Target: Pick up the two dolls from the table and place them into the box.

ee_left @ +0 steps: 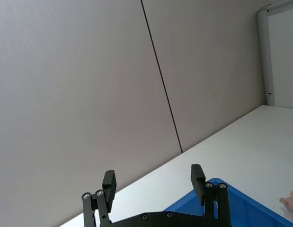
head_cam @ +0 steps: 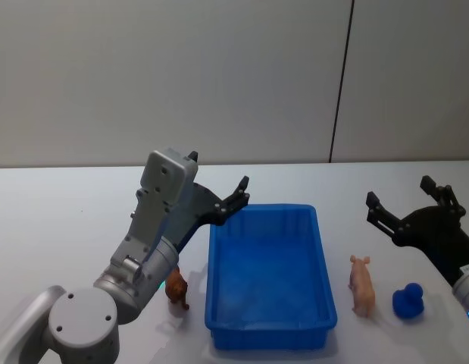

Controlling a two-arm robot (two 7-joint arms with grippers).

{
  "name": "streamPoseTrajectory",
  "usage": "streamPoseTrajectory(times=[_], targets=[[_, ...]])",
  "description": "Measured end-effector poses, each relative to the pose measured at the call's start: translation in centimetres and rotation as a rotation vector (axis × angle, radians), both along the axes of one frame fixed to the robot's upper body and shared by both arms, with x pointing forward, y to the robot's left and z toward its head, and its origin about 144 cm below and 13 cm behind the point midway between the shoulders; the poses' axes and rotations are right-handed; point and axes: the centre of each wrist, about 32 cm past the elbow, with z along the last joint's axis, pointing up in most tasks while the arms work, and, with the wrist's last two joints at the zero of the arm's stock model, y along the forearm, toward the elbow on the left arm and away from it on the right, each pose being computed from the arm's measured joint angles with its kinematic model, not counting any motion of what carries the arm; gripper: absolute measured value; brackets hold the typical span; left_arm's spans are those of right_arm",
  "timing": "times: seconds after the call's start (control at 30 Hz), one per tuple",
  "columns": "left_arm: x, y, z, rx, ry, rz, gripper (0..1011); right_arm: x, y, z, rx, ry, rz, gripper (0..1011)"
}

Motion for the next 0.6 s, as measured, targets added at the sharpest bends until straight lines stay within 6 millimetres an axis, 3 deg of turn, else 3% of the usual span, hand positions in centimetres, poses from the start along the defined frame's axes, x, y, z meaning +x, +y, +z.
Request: streamPoseTrajectory(times=[0.6], targets=[[0.00, 0.00, 0.00, 0.000, 0.000, 0.000, 1001, 0.00, 0.00, 0.00, 0.000, 0.000, 0.000, 1001]])
